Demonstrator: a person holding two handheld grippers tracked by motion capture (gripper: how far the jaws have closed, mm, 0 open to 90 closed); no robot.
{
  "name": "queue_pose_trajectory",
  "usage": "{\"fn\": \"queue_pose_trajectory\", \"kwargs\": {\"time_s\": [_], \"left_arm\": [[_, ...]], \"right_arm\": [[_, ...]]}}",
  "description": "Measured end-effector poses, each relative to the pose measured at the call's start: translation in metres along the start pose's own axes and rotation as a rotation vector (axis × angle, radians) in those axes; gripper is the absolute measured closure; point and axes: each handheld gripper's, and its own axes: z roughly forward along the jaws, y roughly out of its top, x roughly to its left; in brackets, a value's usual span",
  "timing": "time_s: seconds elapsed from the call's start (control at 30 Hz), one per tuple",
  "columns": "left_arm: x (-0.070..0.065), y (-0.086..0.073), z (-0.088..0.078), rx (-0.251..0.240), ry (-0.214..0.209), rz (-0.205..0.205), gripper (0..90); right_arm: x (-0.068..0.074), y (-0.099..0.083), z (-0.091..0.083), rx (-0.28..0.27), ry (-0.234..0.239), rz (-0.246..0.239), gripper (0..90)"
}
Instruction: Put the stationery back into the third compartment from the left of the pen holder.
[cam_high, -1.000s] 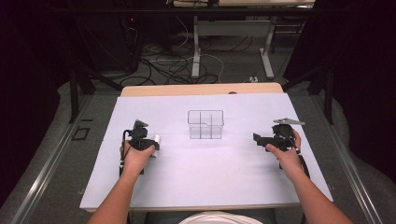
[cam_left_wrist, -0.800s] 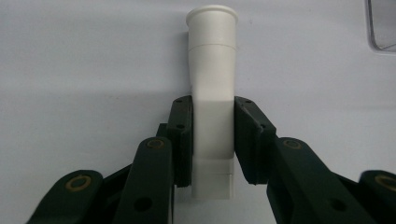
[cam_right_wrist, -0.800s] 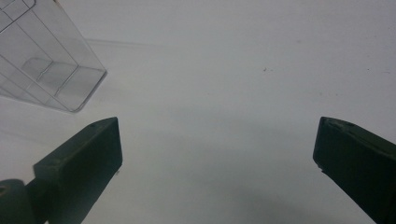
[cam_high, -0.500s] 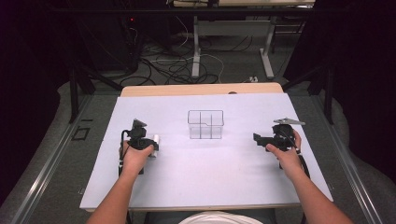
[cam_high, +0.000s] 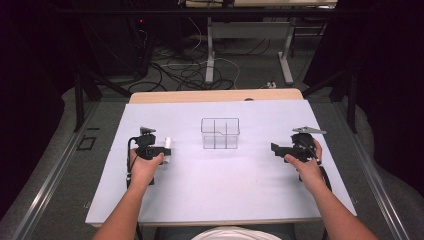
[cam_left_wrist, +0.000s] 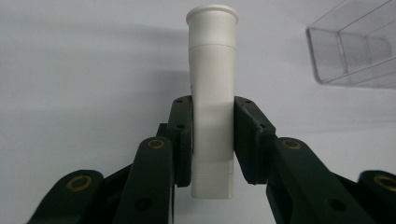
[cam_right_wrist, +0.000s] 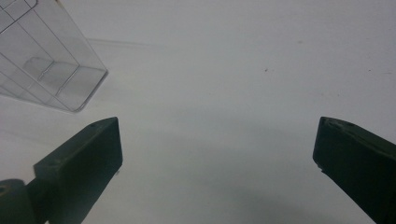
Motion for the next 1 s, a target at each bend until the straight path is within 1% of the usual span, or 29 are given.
{"fn": "queue_pose_trajectory", "kwargs": {"time_s": [0.1, 0.13, 0.2, 0.33, 0.4, 0.43, 0.5, 0.57, 0.6, 0.63, 0.67, 0.7, 0.83, 0.93, 1.0], "left_arm": [[-0.003, 0.0, -0.004, -0.059, -0.02, 0.046, 70.4], [-0.005, 0.001, -0.005, -0.078, -0.029, 0.056, 70.3], [-0.008, 0.001, -0.007, -0.118, -0.052, 0.089, 70.4], [-0.015, 0.001, -0.011, -0.196, -0.073, 0.122, 70.3], [-0.018, 0.001, -0.013, -0.24, -0.088, 0.135, 70.3], [-0.02, 0.001, -0.014, -0.259, -0.103, 0.137, 70.4], [-0.023, 0.0, -0.016, -0.299, -0.119, 0.152, 70.3], [-0.027, 0.0, -0.02, -0.323, -0.136, 0.162, 70.3], [-0.03, 0.0, -0.021, -0.338, -0.143, 0.166, 70.3], [-0.032, -0.001, -0.022, -0.35, -0.155, 0.169, 70.4], [-0.034, -0.001, -0.024, -0.352, -0.162, 0.188, 70.3], [-0.037, -0.001, -0.025, -0.361, -0.168, 0.196, 70.3], [-0.05, -0.004, -0.027, -0.374, -0.201, 0.241, 70.3], [-0.062, -0.008, -0.026, -0.378, -0.222, 0.275, 70.4], [-0.07, -0.011, -0.024, -0.378, -0.24, 0.288, 70.3]], "right_arm": [[0.001, 0.0, 0.0, 0.0, 0.001, 0.003, 0.8], [0.001, 0.0, 0.0, -0.001, 0.001, 0.003, 0.9], [0.002, 0.0, -0.001, -0.003, 0.003, 0.001, 1.2], [0.005, 0.001, -0.001, -0.008, 0.014, 0.009, 1.6], [0.006, 0.002, -0.002, -0.01, 0.021, 0.014, 2.1], [0.007, 0.002, -0.002, -0.015, 0.025, 0.013, 2.3], [0.009, 0.003, -0.003, -0.021, 0.033, 0.033, 2.5], [0.011, 0.005, -0.004, -0.026, 0.031, 0.046, 4.0], [0.012, 0.005, -0.004, -0.03, 0.032, 0.061, 4.5], [0.014, 0.006, -0.005, -0.034, 0.038, 0.072, 4.5], [0.015, 0.007, -0.005, -0.036, 0.038, 0.085, 4.5], [0.018, 0.008, -0.007, -0.043, 0.055, 0.092, 4.5], [0.024, 0.009, -0.009, -0.049, 0.072, 0.087, 4.7], [0.031, 0.009, -0.01, -0.069, 0.086, 0.076, 7.4], [0.035, 0.009, -0.011, -0.077, 0.1, 0.069, 10.6]]}}
